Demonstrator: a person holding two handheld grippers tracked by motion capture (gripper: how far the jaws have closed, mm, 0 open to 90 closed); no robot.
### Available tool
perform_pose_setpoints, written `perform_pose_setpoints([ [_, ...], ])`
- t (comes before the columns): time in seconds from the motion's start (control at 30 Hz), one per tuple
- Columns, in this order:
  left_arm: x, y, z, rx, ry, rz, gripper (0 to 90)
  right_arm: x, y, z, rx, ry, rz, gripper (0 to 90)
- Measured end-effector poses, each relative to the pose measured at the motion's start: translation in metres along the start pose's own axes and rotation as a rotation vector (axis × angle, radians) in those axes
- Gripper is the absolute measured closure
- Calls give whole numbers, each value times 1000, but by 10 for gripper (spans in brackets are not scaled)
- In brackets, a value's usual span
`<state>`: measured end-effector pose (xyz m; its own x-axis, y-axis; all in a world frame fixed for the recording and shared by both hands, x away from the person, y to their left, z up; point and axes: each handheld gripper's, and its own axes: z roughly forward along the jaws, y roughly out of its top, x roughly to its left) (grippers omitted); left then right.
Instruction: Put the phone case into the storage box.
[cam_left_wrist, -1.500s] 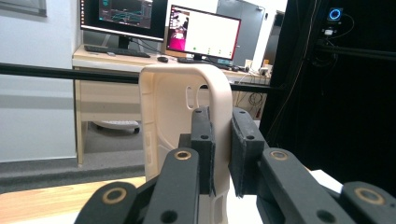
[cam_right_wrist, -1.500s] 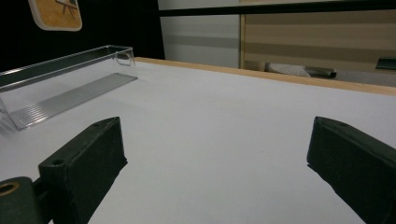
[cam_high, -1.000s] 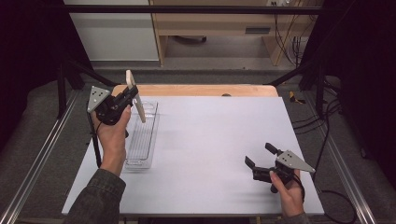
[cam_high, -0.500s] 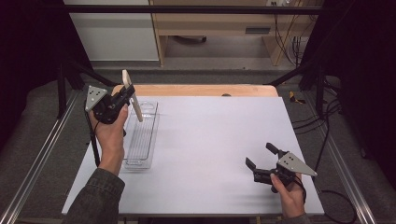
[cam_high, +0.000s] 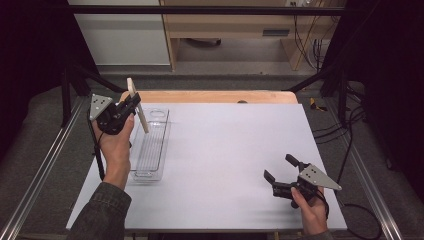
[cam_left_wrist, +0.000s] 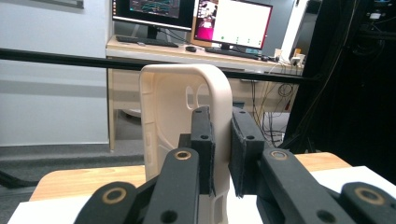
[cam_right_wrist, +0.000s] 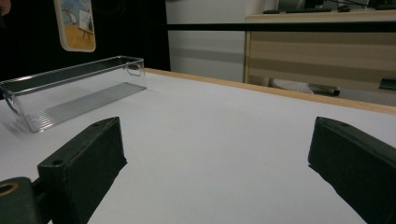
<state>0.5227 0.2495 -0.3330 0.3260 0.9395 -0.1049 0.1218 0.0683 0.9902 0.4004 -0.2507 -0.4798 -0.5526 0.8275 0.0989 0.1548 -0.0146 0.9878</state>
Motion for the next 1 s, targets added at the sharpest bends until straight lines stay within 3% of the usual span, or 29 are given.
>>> perform_pose_setpoints([
  [0.13,3,-4,7,16,18,2,807,1,0,0,0,4,0,37],
  [0.23,7,-8,15,21,18,-26,807,1,-2,1,8,5,-7,37],
  [0.3,10,-12,23,38,24,-10,807,1,-2,2,14,6,-8,37],
  [0.43,15,-19,36,46,31,-28,807,0,-3,2,22,8,-12,38],
  [0.57,18,-25,46,56,35,-12,807,-1,-4,3,29,9,-12,37],
  [1.0,17,-32,53,67,39,-13,807,1,-5,4,42,20,-10,38],
])
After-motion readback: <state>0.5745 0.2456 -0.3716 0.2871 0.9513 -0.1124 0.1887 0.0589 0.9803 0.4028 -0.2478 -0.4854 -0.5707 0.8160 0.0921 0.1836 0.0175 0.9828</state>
